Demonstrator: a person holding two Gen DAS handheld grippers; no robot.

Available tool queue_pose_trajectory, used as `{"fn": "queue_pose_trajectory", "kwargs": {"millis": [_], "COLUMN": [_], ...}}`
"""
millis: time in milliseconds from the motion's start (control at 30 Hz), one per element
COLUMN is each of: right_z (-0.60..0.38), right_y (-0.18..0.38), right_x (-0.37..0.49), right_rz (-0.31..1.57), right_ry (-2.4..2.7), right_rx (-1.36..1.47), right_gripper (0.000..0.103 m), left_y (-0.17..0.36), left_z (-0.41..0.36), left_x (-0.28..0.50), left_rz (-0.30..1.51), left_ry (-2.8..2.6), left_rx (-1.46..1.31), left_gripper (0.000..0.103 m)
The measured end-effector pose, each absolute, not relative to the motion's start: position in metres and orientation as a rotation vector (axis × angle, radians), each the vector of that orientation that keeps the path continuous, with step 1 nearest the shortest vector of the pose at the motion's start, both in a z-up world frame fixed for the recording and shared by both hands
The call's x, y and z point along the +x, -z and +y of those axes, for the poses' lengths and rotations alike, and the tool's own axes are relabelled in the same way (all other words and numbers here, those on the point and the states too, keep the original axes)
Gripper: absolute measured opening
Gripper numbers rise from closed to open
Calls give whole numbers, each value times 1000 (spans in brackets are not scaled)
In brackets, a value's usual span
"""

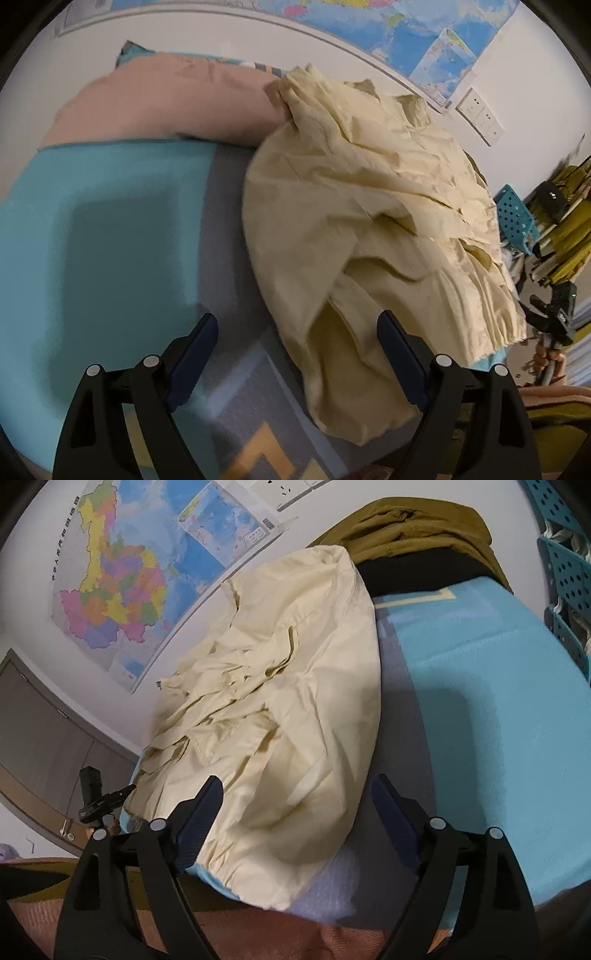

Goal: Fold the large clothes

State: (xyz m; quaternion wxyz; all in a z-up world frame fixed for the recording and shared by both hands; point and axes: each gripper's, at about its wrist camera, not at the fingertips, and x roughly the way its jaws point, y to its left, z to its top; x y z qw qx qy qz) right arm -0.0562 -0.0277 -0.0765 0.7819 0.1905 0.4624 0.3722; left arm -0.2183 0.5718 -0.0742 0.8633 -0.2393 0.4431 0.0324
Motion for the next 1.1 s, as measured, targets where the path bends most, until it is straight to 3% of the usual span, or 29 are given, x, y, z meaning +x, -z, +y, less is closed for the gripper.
{"fn": "queue_pose_trajectory", "kwargs": {"millis": [133,367,633,733,800,1100], "right_z": [-28,-9,21,10,-7,13], "right_y": [88,87,85,85,84,84], "right_x": [-64,-74,-71,-70,-73,-91], "right_rz": [1027,1018,985,1002,992,966], "right_ry": [-835,-908,-961,-925,-886,-910], "right_rx": [456,404,341,370,402,290], "right_gripper": [85,88,91,85,86,88], "left_y": [75,78,81,80,80,80], "left_z": [562,538,518,513,513,505], "left_x": [-222,-227,-200,-197,-201,-191], "left_rz": [918,904,857,861,867,888], "left_ry": [-12,163,175,143,134,105], "left_rx": [-528,-554,-536,-510,-493,-479], "left_gripper": [85,96,96,94,91,96]}}
